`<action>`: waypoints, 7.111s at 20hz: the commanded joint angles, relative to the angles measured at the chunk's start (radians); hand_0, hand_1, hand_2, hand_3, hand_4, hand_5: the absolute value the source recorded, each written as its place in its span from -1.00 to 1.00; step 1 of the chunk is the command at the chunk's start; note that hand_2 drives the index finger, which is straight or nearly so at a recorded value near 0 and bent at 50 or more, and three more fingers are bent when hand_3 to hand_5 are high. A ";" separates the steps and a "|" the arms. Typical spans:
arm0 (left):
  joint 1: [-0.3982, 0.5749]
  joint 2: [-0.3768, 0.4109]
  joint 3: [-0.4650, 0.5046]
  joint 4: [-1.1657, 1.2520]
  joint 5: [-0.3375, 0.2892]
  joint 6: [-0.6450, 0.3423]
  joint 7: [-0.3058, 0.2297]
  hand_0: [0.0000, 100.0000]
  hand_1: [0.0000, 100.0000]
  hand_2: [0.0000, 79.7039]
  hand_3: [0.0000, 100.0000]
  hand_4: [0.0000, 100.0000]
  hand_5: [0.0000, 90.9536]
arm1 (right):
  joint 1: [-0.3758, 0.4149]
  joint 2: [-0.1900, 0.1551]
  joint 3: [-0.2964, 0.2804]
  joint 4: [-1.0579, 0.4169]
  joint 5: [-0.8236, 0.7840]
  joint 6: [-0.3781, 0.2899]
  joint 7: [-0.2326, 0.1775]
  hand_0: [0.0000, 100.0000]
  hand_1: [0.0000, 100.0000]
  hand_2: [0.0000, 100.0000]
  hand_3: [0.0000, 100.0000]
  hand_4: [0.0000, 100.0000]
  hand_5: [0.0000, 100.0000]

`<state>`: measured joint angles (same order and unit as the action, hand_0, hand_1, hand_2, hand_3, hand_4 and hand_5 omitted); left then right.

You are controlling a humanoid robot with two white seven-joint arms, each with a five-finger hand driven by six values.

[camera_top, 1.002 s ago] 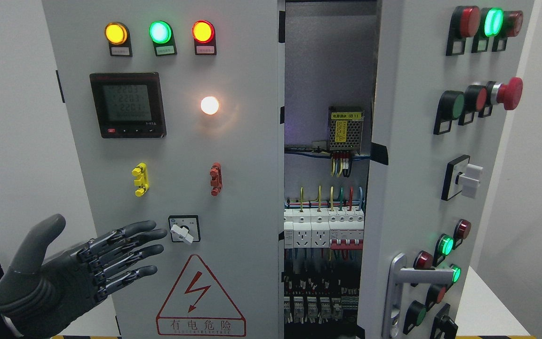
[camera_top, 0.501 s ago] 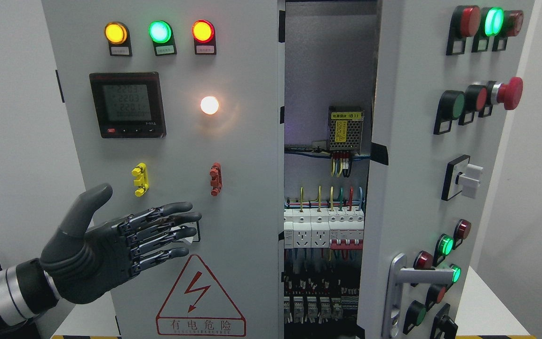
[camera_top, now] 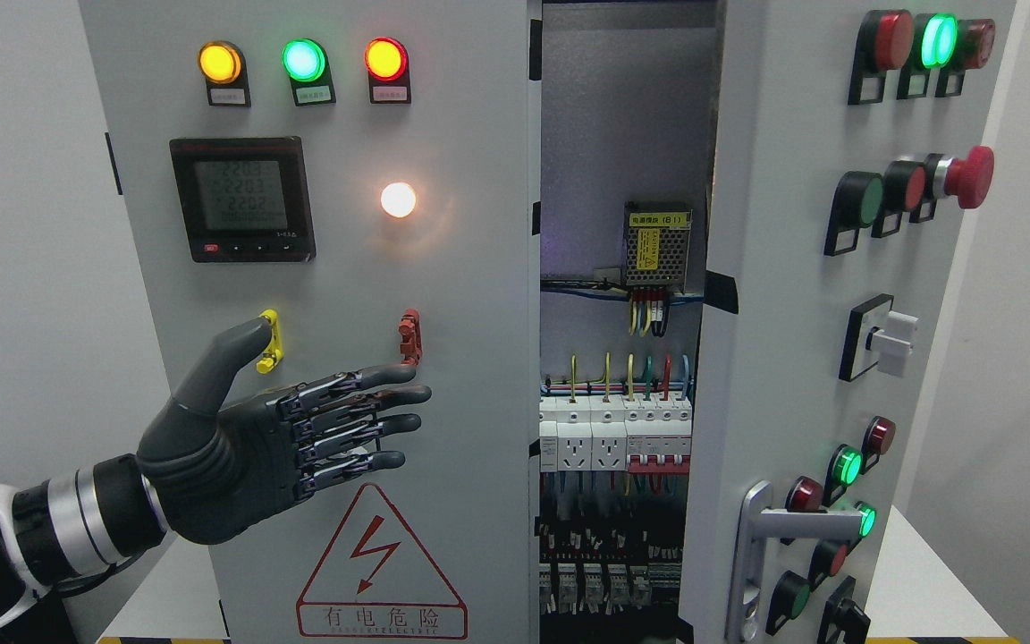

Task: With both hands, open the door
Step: 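Raise the left hand, fingers extended, toward the door gap, then insert the left hand fingers into the gap behind the door edge, then push the door edge outward with the left hand, swinging it open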

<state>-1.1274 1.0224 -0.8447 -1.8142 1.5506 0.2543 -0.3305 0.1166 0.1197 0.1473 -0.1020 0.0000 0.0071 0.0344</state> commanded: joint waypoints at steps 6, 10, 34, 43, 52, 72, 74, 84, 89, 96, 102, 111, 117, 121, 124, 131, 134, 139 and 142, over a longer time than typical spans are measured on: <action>-0.267 -0.030 -0.359 0.055 0.120 -0.003 -0.001 -1.00 -1.00 -1.00 -1.00 -0.91 -1.00 | 0.000 0.000 0.000 -0.002 0.011 -0.001 -0.001 -1.00 -1.00 -1.00 -1.00 -1.00 -1.00; -0.334 -0.030 -0.395 0.053 0.157 -0.003 -0.033 -1.00 -1.00 -1.00 -1.00 -0.92 -1.00 | 0.000 0.000 0.000 -0.002 0.011 -0.001 0.001 -1.00 -1.00 -1.00 -1.00 -1.00 -1.00; -0.489 -0.423 -0.438 0.268 0.247 0.000 -0.041 -1.00 -1.00 -1.00 -1.00 -0.91 -1.00 | 0.000 0.000 0.000 -0.002 0.011 -0.001 0.001 -1.00 -1.00 -1.00 -1.00 -1.00 -1.00; -0.454 -0.501 -0.306 0.274 0.247 0.053 -0.041 -1.00 -1.00 -1.00 -1.00 -0.91 -1.00 | 0.000 0.000 0.000 -0.002 0.011 -0.001 -0.001 -1.00 -1.00 -1.00 -1.00 -1.00 -1.00; -0.420 -0.553 -0.264 0.285 0.249 0.056 -0.041 -1.00 -1.00 -1.00 -1.00 -0.91 -1.00 | 0.000 0.000 0.000 -0.002 0.011 0.001 -0.001 -1.00 -1.00 -1.00 -1.00 -1.00 -1.00; -0.405 -0.685 -0.246 0.317 0.221 0.057 -0.025 -1.00 -1.00 -1.00 -1.00 -0.91 -1.00 | 0.000 0.000 0.000 -0.002 0.011 0.001 -0.001 -1.00 -1.00 -1.00 -1.00 -1.00 -1.00; -0.405 -0.709 -0.246 0.317 0.191 0.057 0.001 -1.00 -1.00 -1.00 -1.00 -0.91 -1.00 | 0.000 0.000 0.000 -0.002 0.011 -0.001 -0.001 -1.00 -1.00 -1.00 -1.00 -1.00 -1.00; -0.407 -0.795 -0.247 0.315 0.155 0.057 0.067 -1.00 -1.00 -1.00 -1.00 -0.91 -1.00 | 0.000 0.000 0.000 -0.002 0.011 -0.001 -0.001 -1.00 -1.00 -1.00 -1.00 -1.00 -1.00; -0.410 -0.841 -0.246 0.315 0.120 0.057 0.067 -1.00 -1.00 -1.00 -1.00 -0.91 -1.00 | 0.000 0.000 0.000 -0.002 0.011 -0.001 -0.001 -1.00 -1.00 -1.00 -1.00 -1.00 -1.00; -0.410 -0.904 -0.246 0.314 0.117 0.057 0.064 -1.00 -1.00 -1.00 -1.00 -0.91 -1.00 | 0.000 0.000 0.000 -0.002 0.011 -0.001 0.001 -1.00 -1.00 -1.00 -1.00 -1.00 -1.00; -0.410 -0.955 -0.247 0.314 0.114 0.056 0.056 -1.00 -1.00 -1.00 -1.00 -0.91 -1.00 | 0.000 0.000 0.000 -0.002 0.011 -0.001 -0.001 -1.00 -1.00 -1.00 -1.00 -1.00 -1.00; -0.417 -1.033 -0.249 0.328 0.068 0.048 0.062 -1.00 -1.00 -1.00 -1.00 -0.91 -1.00 | 0.000 0.000 0.000 -0.002 0.011 0.001 -0.001 -1.00 -1.00 -1.00 -1.00 -1.00 -1.00; -0.417 -1.087 -0.252 0.409 0.049 0.040 0.062 -1.00 -1.00 -1.00 -1.00 -0.91 -1.00 | 0.000 0.000 0.000 -0.002 0.011 -0.001 0.001 -1.00 -1.00 -1.00 -1.00 -1.00 -1.00; -0.417 -1.094 -0.255 0.421 0.043 0.023 0.077 -1.00 -1.00 -1.00 -1.00 -0.91 -1.00 | 0.000 0.000 0.000 -0.002 0.011 -0.001 -0.001 -1.00 -1.00 -1.00 -1.00 -1.00 -1.00; -0.417 -1.096 -0.258 0.435 0.045 -0.001 0.152 -1.00 -1.00 -1.00 -1.00 -0.91 -1.00 | 0.000 0.000 0.000 -0.002 0.011 0.001 -0.001 -1.00 -1.00 -1.00 -1.00 -1.00 -1.00; -0.417 -1.098 -0.283 0.463 0.046 -0.032 0.232 -1.00 -1.00 -1.00 -1.00 -0.91 -1.00 | 0.000 0.000 0.000 -0.002 0.011 -0.001 0.001 -1.00 -1.00 -1.00 -1.00 -1.00 -1.00; -0.417 -1.101 -0.295 0.463 0.046 -0.035 0.235 -1.00 -1.00 -1.00 -1.00 -0.91 -1.00 | 0.000 0.000 0.000 -0.002 0.011 -0.001 -0.001 -1.00 -1.00 -1.00 -1.00 -1.00 -1.00; -0.417 -1.101 -0.306 0.460 0.048 -0.055 0.234 -1.00 -1.00 -1.00 -1.00 -0.91 -1.00 | 0.000 0.000 0.000 -0.002 0.011 -0.001 -0.001 -1.00 -1.00 -1.00 -1.00 -1.00 -1.00; -0.417 -1.101 -0.306 0.457 0.048 -0.056 0.234 -1.00 -1.00 -1.00 -1.00 -0.92 -1.00 | -0.002 0.000 0.000 -0.002 0.011 -0.001 -0.001 -1.00 -1.00 -1.00 -1.00 -1.00 -1.00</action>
<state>-1.5448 -0.0652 -1.1308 -1.3708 1.5976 0.1998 -0.0958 0.1165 0.1197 0.1472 -0.1043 0.0000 0.0064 0.0333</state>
